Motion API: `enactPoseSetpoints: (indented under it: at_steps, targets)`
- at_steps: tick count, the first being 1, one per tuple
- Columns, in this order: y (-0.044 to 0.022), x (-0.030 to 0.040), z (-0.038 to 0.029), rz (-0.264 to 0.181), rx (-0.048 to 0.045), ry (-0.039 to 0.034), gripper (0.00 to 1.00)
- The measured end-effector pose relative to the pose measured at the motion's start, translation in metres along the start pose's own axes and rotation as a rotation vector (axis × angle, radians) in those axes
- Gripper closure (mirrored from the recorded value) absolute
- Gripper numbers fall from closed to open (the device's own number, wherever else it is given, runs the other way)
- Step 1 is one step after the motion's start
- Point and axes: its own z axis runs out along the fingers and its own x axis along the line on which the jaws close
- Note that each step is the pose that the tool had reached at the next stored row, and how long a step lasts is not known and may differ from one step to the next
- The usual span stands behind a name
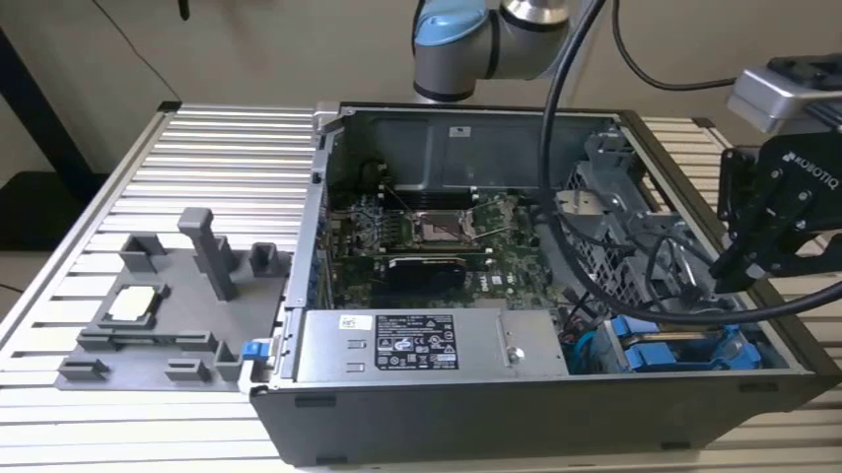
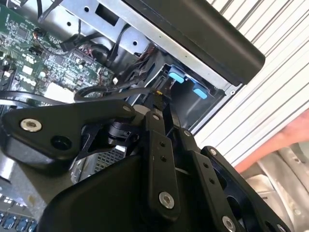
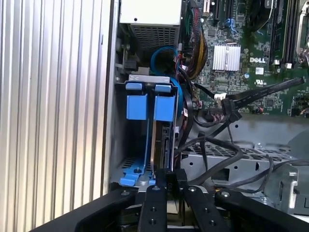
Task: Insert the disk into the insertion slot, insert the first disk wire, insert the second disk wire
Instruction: 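Insert the first disk wire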
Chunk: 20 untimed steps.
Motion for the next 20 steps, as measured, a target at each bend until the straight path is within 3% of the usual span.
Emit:
enactPoseSetpoints:
  at_steps: [4,14,15,18,20]
  targets:
    - [0.0018,-0.0001,0.0013,0.014,-0.0003,-0.0114,0.81]
    - [0.0048,0.0068,0.0111,0.033,-0.0010,-0.0183,0.81]
    - [0.0048,0.0088,0.0119,0.034,-0.0028,-0.0189,0.81]
    - [0.0041,0.0137,0.0129,0.033,-0.0287,-0.0206,0.81]
    - [0.0033,0.0156,0.0142,0.032,-0.0357,-0.0275,0.81]
